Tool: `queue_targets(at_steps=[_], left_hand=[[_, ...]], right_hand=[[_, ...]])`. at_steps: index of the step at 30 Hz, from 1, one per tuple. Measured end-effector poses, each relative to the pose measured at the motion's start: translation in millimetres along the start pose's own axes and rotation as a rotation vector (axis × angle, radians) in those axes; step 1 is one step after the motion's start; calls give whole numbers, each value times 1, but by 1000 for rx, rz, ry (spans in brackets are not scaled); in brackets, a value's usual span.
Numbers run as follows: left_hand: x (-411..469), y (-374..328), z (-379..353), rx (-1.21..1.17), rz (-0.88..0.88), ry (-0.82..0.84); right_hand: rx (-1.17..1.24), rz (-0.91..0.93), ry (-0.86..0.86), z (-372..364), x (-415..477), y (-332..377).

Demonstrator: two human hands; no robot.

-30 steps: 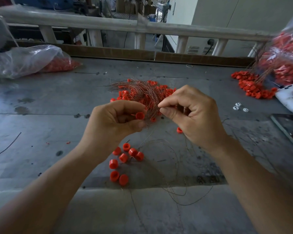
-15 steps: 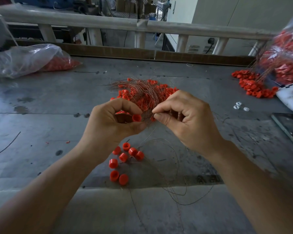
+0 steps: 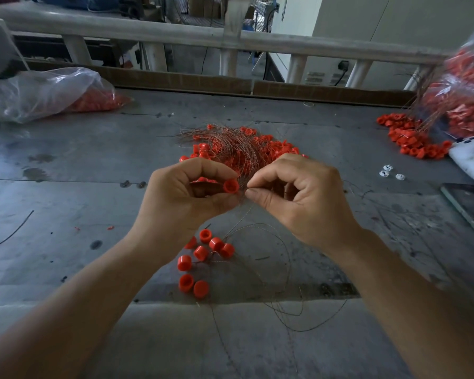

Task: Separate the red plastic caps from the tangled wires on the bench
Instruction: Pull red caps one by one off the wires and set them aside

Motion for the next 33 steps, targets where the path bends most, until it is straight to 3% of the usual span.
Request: queue_targets(at_steps=[15,33], left_hand=[[0,3,1,-216,37,51],[-2,5,1,-274,51,108]], right_hand=[[-5,-75,51,2,1,-4],[-52,-42,69,7,1,-2]])
Point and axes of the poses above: each hand's wrist, its own x-axis towards the middle knuckle, its own z-axis out of the back of the hand, y = z × x, the point moved 3 cm from there along x, towards the middle knuckle, and after that the axes turned 8 degrees about -z, right-handed, at the moved point
